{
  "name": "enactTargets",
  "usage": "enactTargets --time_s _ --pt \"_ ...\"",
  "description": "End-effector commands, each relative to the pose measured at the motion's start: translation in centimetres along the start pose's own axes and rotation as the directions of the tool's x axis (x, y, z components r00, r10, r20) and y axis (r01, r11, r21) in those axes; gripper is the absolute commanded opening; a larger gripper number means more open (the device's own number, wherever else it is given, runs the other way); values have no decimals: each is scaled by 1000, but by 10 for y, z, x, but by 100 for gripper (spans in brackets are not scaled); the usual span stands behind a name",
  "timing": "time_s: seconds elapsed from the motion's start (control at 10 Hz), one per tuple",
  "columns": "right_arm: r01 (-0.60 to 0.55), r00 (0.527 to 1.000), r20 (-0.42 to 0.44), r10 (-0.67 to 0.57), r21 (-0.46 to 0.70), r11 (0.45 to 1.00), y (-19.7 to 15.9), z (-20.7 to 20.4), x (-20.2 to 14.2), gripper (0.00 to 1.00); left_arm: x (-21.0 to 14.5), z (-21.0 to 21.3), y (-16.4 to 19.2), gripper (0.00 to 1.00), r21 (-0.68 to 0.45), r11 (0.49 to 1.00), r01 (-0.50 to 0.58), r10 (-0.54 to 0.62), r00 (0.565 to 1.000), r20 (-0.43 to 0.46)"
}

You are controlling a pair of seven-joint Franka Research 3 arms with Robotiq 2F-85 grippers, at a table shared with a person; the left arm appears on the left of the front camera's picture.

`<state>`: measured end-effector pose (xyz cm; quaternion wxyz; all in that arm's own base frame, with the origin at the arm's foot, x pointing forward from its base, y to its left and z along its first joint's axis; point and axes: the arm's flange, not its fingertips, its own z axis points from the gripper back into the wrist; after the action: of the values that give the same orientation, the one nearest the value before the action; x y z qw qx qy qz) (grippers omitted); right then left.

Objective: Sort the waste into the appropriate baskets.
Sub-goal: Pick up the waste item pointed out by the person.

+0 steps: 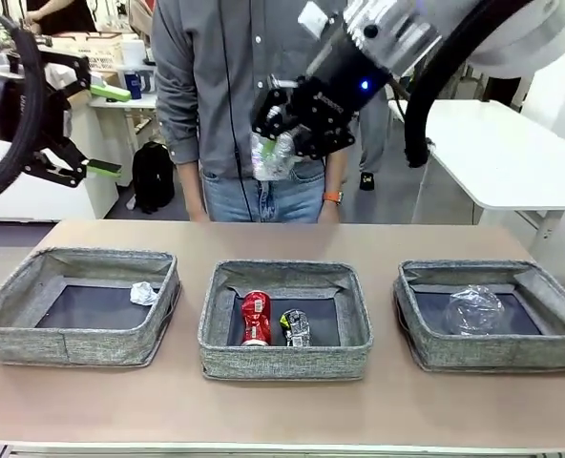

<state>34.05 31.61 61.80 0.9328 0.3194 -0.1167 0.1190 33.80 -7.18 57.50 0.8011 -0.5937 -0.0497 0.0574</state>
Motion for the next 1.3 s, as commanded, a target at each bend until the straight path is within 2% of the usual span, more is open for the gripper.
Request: enactTargets --time_s 0.0,0.2,0.3,0.4,0.5,0.6,0.7,0.9,1.2 --pt "53 998 32 -51 -83 995 -12 -1 9 0 -1 3 -1 100 10 1000 -5 5 1000 -8" --pt "53 998 32 -51 -83 995 -12 -1 9 0 -1 3 -1 100 10 1000 -5 5 1000 -8" --pt "9 1000 6 -9 -19 1000 -6 -1 3 22 -1 3 -1 100 10 1000 -5 5 1000 -8" --pt "122 992 39 -119 -71 990 -5 -8 25 22 -1 3 -1 100 10 1000 -5 5 1000 -8" --pt "140 990 73 -124 -293 946 28 7 42 22 -1 3 -1 100 10 1000 -5 5 1000 -8" --pt "134 991 80 -110 -441 888 63 22 49 22 -1 3 -1 100 10 1000 -5 5 1000 -8" --pt "88 996 38 -79 -486 870 92 33 51 22 -1 3 -1 100 10 1000 -5 5 1000 -8" --pt "15 998 -42 -43 -523 852 124 36 53 22 -1 3 -1 100 10 1000 -5 5 1000 -8" --pt "-31 992 -119 -35 -514 857 133 33 49 22 -1 3 -1 100 10 1000 -5 5 1000 -8"
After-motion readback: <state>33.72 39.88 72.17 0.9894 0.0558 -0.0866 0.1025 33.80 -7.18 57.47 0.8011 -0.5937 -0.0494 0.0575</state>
